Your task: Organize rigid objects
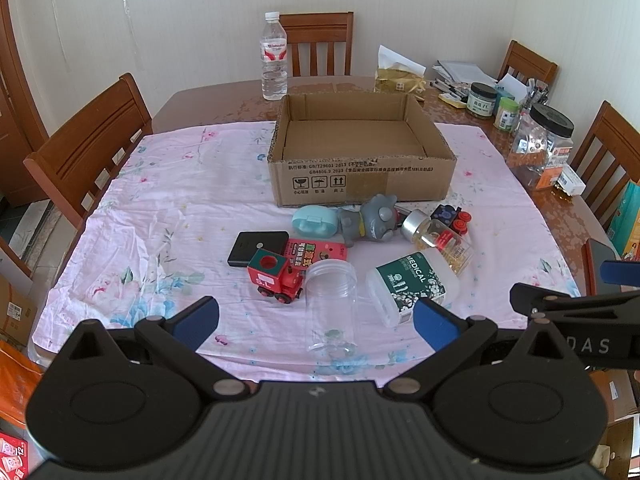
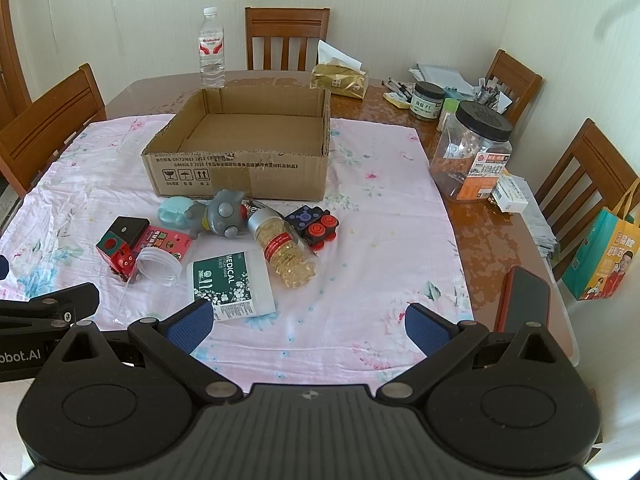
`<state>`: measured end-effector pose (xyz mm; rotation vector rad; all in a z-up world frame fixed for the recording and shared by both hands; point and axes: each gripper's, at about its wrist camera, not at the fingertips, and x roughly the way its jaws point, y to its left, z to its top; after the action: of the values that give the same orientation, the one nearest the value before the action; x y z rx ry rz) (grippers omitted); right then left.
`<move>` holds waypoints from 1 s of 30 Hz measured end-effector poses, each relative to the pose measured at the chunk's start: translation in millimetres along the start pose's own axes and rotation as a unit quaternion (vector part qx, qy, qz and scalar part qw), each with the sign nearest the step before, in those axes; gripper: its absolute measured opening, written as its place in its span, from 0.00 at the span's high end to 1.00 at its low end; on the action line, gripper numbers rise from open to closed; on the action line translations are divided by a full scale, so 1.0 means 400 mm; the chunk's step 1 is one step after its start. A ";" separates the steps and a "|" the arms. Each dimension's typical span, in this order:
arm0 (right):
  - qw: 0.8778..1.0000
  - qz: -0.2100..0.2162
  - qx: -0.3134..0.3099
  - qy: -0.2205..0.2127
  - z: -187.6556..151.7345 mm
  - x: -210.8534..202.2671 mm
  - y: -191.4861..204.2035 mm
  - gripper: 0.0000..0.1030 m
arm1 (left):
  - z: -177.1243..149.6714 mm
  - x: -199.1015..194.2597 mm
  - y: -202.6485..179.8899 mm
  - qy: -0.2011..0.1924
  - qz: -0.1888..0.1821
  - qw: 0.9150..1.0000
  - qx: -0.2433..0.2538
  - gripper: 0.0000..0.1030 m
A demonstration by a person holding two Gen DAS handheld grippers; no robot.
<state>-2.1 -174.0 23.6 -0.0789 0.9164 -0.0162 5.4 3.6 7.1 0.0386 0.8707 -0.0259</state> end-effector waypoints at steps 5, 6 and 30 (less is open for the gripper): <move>1.000 -0.002 0.000 -0.001 0.000 0.000 0.003 0.00 | 0.007 0.003 -0.006 0.000 -0.003 1.000 0.000 0.00; 1.000 -0.002 -0.001 -0.001 0.001 0.001 0.003 0.00 | 0.009 0.005 -0.007 0.000 -0.004 1.000 0.000 0.00; 1.000 0.012 -0.005 0.021 -0.029 0.085 0.004 0.00 | -0.013 0.122 0.082 0.006 0.025 1.000 -0.016 0.00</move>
<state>9.5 -174.8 -10.4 -0.0776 0.9590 0.0091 34.2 36.4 -32.7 0.0301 0.8818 0.0357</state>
